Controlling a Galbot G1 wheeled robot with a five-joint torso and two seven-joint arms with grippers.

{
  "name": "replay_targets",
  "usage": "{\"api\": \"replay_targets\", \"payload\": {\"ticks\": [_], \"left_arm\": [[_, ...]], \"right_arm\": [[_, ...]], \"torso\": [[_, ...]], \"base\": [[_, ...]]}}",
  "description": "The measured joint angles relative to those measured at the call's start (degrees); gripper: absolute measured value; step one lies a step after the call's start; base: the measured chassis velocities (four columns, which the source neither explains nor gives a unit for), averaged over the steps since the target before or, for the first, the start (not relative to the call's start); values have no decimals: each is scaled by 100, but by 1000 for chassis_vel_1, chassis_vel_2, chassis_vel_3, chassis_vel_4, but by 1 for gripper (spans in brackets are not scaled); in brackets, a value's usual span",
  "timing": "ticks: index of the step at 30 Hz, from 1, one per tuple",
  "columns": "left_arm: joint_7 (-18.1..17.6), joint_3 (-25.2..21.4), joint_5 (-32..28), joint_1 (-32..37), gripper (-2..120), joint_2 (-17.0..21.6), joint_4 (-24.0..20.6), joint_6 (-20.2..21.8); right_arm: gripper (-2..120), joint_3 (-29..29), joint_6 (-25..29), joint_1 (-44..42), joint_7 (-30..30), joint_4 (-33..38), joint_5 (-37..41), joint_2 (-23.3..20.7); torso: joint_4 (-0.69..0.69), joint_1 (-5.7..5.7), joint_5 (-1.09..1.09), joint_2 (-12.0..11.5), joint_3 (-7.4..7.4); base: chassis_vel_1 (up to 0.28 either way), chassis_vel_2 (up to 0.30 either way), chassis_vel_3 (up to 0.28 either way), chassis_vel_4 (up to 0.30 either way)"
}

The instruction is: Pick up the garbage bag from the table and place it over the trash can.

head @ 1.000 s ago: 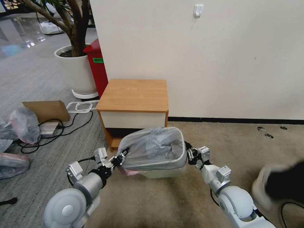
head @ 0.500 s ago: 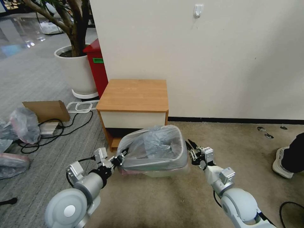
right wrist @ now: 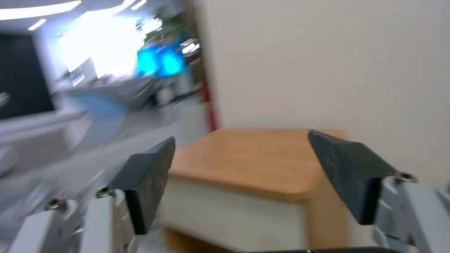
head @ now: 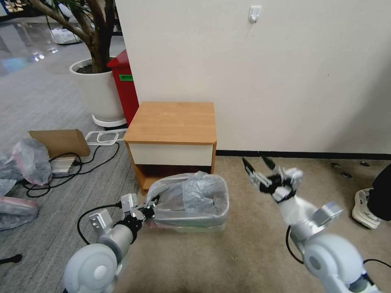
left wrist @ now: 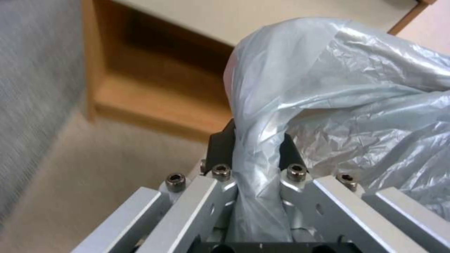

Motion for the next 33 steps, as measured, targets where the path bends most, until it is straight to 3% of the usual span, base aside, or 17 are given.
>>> {"api": "replay_targets", "payload": {"ticks": [3,5,7,11,15,22,33], "left_arm": [[9,109,324,-11,6,12,-23,-119],[24,234,746,-19,6,42,-105,-259],[34,269,896,-18,6,56,-130,-303],[233,372,1850,34,6,121,-154,-673],[362,422,2353,55,6,141,-154,-889],[447,477,2592,38,6,122,-157,-1000],[523,594,2947,-5,6,90,-155,-1133]], "right_arm": [[70,-375,-408,233,-275,181,-293,-267],[58,-1199,-874,859,-732,231,-1014,-764],[54,-1436,-1006,1104,-859,200,-1264,-887],[36,-2439,-1893,2281,-1117,-3,-1935,-1319],[22,-2998,-2350,2891,-1085,-251,-2268,-1363],[0,-3319,-2671,3133,-1079,-510,-2845,-1182],[0,-3674,-2954,3377,-1111,-1015,-3048,-868]], "torso": [[0,1,-1,0,0],[-1,0,1,0,0],[0,0,1,0,0],[0,0,-1,0,0],[0,0,-1,0,1],[-1,0,0,0,1],[-1,1,0,0,0]], "base": [[0,0,0,0],[0,0,0,0],[0,0,0,0],[0,0,0,0],[0,0,0,0],[0,0,0,0],[0,0,0,0]]}}
